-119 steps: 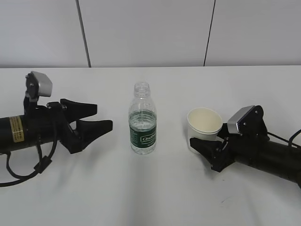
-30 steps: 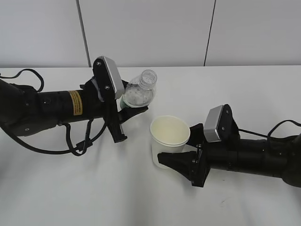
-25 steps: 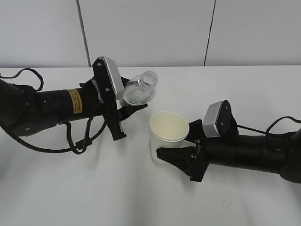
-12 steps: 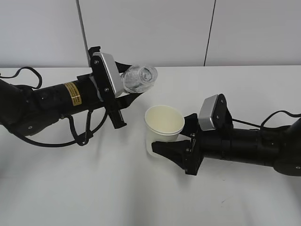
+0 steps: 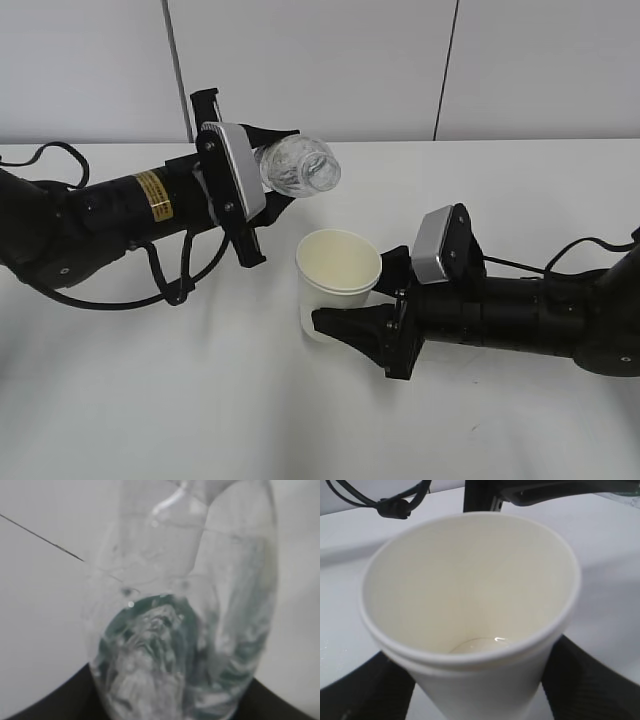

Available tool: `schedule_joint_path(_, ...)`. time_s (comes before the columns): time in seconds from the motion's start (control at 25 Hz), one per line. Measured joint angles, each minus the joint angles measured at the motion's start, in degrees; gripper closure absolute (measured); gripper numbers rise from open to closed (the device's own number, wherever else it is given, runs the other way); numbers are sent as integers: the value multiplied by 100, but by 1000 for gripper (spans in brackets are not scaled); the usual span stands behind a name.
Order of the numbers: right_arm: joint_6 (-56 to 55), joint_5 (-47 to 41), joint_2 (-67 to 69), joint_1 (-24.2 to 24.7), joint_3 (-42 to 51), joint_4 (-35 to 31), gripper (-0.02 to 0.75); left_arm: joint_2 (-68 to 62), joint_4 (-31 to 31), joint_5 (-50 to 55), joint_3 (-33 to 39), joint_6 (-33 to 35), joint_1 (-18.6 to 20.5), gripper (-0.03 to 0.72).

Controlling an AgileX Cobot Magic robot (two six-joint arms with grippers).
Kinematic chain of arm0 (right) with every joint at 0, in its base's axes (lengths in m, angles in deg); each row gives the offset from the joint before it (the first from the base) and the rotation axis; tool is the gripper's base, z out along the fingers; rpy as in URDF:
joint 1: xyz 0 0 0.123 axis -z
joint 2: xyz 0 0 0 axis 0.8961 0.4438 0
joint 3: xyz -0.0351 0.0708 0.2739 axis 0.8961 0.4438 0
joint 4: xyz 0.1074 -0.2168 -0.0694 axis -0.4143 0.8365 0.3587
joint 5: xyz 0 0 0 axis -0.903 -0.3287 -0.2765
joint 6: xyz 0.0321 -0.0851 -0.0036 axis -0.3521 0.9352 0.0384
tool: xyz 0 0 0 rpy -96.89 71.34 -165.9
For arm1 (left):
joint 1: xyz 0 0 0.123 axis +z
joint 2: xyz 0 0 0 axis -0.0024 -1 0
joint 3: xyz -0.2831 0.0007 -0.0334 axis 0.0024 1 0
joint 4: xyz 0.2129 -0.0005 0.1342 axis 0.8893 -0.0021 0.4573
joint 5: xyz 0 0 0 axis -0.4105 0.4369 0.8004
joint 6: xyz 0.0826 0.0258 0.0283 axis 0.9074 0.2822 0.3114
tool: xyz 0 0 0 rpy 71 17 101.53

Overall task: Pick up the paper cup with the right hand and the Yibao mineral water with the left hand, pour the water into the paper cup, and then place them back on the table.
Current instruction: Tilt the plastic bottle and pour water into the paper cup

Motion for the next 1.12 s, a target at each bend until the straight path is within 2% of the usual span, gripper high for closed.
schedule_joint_path(0.16,0,0,0,0,0,0,174,0,0,-1,0,134,0,332)
schedule_joint_path(0.72,-10,0,0,0,0,118,174,0,-28,-7,0,1557,0,344)
schedule_joint_path(1.12,-10,0,0,0,0,158,174,0,-28,-12,0,2215,0,348)
